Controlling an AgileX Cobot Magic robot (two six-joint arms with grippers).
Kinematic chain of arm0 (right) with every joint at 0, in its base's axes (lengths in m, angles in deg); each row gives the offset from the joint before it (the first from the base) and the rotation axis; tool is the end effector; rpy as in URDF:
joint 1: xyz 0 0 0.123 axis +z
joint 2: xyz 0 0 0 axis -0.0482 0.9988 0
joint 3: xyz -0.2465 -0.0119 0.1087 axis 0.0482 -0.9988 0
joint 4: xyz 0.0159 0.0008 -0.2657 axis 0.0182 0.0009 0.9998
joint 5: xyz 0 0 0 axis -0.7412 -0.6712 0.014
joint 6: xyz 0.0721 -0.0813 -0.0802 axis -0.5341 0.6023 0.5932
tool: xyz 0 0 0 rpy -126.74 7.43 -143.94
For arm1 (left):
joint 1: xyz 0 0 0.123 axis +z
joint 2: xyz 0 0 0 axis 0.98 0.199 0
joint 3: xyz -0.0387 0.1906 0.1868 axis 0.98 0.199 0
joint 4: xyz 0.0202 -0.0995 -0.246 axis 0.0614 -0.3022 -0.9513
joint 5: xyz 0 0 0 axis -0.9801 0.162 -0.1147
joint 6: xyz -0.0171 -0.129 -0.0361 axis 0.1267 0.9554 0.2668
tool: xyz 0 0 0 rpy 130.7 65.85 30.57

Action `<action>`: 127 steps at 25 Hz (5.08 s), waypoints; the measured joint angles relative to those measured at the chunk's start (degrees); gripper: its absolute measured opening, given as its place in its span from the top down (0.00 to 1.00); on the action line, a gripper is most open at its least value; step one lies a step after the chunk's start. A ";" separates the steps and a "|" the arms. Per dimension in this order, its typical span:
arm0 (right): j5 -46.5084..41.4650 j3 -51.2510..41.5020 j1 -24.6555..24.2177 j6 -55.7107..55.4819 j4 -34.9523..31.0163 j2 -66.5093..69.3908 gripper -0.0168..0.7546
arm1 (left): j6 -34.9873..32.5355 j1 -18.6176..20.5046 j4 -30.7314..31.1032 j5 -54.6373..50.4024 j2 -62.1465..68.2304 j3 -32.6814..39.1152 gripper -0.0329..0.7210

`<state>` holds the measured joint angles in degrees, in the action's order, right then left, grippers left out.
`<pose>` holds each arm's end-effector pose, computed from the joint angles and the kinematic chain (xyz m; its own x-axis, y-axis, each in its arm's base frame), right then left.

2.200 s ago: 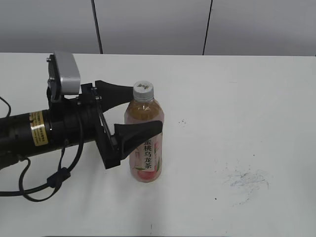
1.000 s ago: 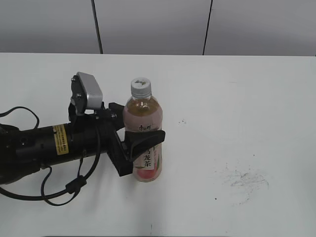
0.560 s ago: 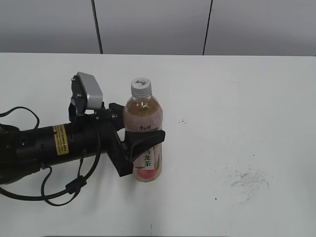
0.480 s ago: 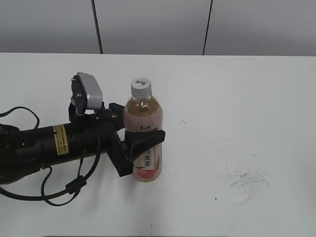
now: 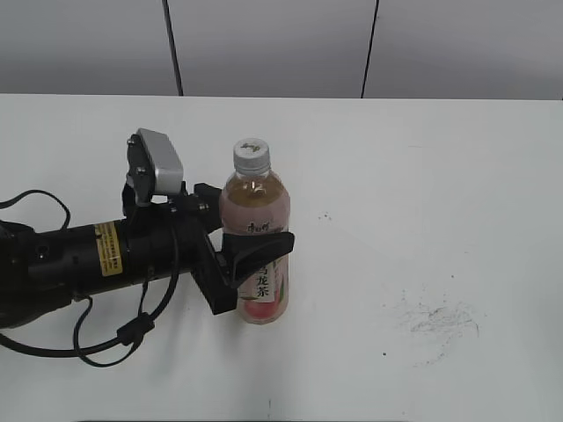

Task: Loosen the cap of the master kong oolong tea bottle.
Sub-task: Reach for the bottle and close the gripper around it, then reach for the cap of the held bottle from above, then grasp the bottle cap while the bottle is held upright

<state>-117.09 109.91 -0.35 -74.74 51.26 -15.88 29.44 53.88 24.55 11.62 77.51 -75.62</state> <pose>0.0582 0.0011 0.2647 -0.4649 -0.1125 -0.8782 -0.0765 0.9933 -0.0867 0.2624 -0.2210 0.0822 -0.1535 0.1108 -0.9819 0.9162 0.3882 -0.0995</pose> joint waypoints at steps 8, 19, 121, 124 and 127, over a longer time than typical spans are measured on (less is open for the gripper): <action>0.00 0.00 0.00 0.00 -0.06 0.00 0.26 | 0.00 0.00 0.00 0.00 0.00 0.00 0.40; 2.69 7.44 0.00 12.06 -7.98 21.53 0.26 | -3.27 0.00 2.21 0.08 0.00 0.00 0.40; -6.87 67.64 45.25 65.83 -6.26 106.49 0.62 | -8.55 0.00 5.62 -0.48 0.00 -0.02 0.42; -7.09 67.70 45.21 76.58 -6.81 106.49 0.62 | -8.75 0.00 5.89 -0.42 0.00 0.09 0.42; -7.27 67.76 45.21 89.58 -7.92 106.49 0.62 | -8.87 0.00 6.21 -0.42 0.00 0.16 0.42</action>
<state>-124.37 177.67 44.85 14.85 43.34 90.61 20.57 53.88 30.76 11.20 77.51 -75.46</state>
